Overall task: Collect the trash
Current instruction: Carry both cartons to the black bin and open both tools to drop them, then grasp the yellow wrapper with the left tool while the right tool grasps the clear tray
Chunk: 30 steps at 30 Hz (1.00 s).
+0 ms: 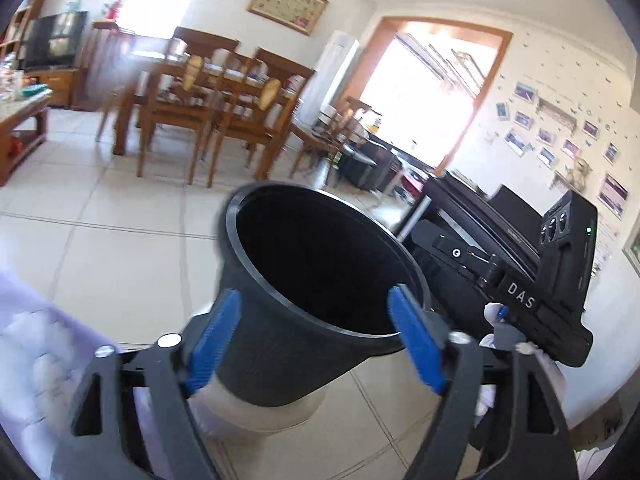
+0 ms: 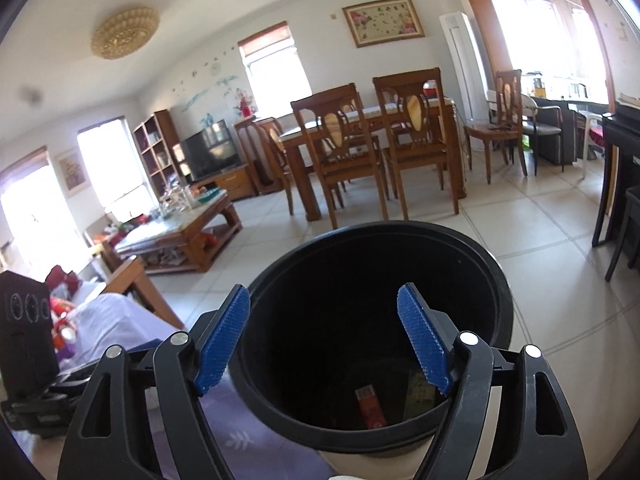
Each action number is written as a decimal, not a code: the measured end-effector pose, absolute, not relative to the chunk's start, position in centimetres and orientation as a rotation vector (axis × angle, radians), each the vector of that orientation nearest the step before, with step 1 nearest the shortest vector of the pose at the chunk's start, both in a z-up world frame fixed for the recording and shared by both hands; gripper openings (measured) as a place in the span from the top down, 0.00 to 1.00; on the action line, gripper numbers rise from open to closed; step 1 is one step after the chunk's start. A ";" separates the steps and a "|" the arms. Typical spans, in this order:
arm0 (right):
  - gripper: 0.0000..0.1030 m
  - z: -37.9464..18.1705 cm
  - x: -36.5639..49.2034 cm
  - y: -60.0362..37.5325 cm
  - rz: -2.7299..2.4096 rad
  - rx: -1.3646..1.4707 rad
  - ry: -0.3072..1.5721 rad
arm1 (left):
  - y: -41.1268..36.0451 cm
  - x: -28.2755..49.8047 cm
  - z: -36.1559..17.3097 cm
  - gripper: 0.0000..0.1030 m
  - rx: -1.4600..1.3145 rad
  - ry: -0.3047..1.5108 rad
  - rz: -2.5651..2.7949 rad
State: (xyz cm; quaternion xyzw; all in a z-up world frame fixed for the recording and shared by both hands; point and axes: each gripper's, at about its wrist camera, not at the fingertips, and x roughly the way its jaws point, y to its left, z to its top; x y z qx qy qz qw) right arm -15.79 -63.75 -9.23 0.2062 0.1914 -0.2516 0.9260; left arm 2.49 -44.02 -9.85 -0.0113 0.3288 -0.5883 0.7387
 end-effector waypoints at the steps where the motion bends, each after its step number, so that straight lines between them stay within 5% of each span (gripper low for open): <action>1: 0.26 -8.9 -15.3 -62.9 -0.494 0.412 0.398 | -42.4 2.6 -9.4 0.18 -0.034 0.706 -1.263; 10: 0.26 -7.5 -6.3 -50.6 -0.067 0.312 0.565 | -24.9 4.7 -5.3 0.16 0.002 0.563 -0.970; 19: 0.18 -8.9 2.0 -37.7 0.246 0.319 0.714 | -10.2 10.4 -7.4 0.16 0.100 0.668 -0.686; 30: 0.21 -10.8 6.7 -32.5 0.354 0.531 0.793 | -3.4 15.3 -10.2 0.16 -0.038 0.794 -0.630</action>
